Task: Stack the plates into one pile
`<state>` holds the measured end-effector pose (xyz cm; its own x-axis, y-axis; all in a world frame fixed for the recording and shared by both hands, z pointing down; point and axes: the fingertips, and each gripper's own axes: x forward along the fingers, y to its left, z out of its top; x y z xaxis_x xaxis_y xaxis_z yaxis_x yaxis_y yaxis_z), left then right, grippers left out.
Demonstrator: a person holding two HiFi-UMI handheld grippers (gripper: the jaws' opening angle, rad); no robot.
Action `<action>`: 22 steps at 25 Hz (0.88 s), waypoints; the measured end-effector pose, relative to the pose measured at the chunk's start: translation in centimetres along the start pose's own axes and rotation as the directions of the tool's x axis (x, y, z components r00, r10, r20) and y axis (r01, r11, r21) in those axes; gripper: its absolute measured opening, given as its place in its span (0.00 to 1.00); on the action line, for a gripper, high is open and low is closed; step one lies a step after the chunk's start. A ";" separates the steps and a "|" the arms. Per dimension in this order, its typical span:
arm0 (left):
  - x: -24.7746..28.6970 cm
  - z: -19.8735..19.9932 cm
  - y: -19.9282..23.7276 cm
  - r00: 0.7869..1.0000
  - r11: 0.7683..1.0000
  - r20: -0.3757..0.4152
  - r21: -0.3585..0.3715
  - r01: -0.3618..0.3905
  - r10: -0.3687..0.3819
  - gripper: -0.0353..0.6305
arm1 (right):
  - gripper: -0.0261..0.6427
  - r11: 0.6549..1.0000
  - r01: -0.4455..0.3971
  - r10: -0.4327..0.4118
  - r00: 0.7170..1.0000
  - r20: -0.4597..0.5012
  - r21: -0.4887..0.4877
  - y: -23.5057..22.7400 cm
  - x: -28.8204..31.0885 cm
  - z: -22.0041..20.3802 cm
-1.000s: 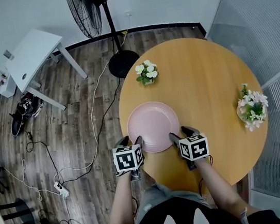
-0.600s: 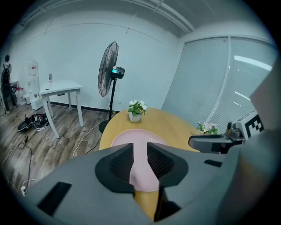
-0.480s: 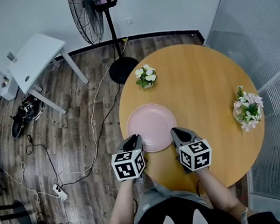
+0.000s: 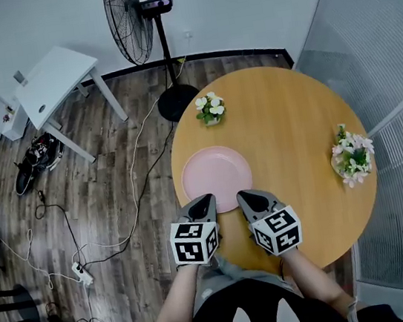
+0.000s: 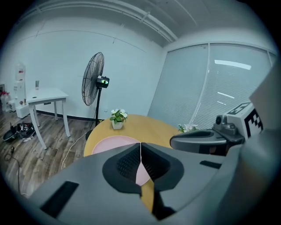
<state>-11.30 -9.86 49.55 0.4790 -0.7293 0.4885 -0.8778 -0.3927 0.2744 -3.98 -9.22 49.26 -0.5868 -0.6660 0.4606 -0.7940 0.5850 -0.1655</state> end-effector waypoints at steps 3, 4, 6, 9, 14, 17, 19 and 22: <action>-0.3 -0.4 -0.7 1.000 1.000 -0.003 0.024 0.009 -0.009 0.09 | 0.04 1.000 -0.011 0.011 1.000 0.001 -0.004 0.6 -0.3 0.0; -0.4 -0.4 -0.9 1.000 1.000 -0.003 0.028 0.011 -0.011 0.09 | 0.04 1.000 -0.011 0.011 1.000 0.003 -0.002 0.7 -0.4 0.1; -0.7 -0.5 -1.2 1.000 0.999 -0.003 0.032 0.014 -0.014 0.09 | 0.04 1.000 -0.009 0.009 1.000 0.009 0.007 0.8 -0.7 0.3; -1.0 -0.7 -1.5 1.000 0.999 -0.001 0.033 0.014 -0.014 0.09 | 0.04 1.000 -0.014 0.013 1.000 0.017 0.025 1.0 -1.2 0.3; -1.4 -0.7 -1.9 1.000 0.999 0.007 0.040 0.017 -0.017 0.09 | 0.04 0.999 -0.027 0.027 1.000 0.015 0.030 1.3 -1.7 0.0; -1.5 -0.7 -2.2 1.000 0.999 0.008 0.046 0.019 -0.019 0.09 | 0.04 0.999 -0.033 0.032 0.999 0.008 0.031 1.4 -2.0 -0.2; -1.6 -0.8 -2.4 1.000 0.999 0.009 0.048 0.022 -0.022 0.09 | 0.04 0.999 -0.036 0.036 0.999 0.006 0.032 1.5 -2.1 -0.4; -1.7 -0.9 -2.6 1.000 0.998 0.006 0.053 0.027 -0.027 0.09 | 0.04 0.998 -0.044 0.044 0.999 0.006 0.043 1.7 -2.1 -0.5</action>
<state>-9.83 -7.07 48.75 0.5027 -0.7216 0.4761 -0.8638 -0.4412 0.2434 -3.98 -6.58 48.47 -0.6221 -0.6425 0.4474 -0.7733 0.5936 -0.2227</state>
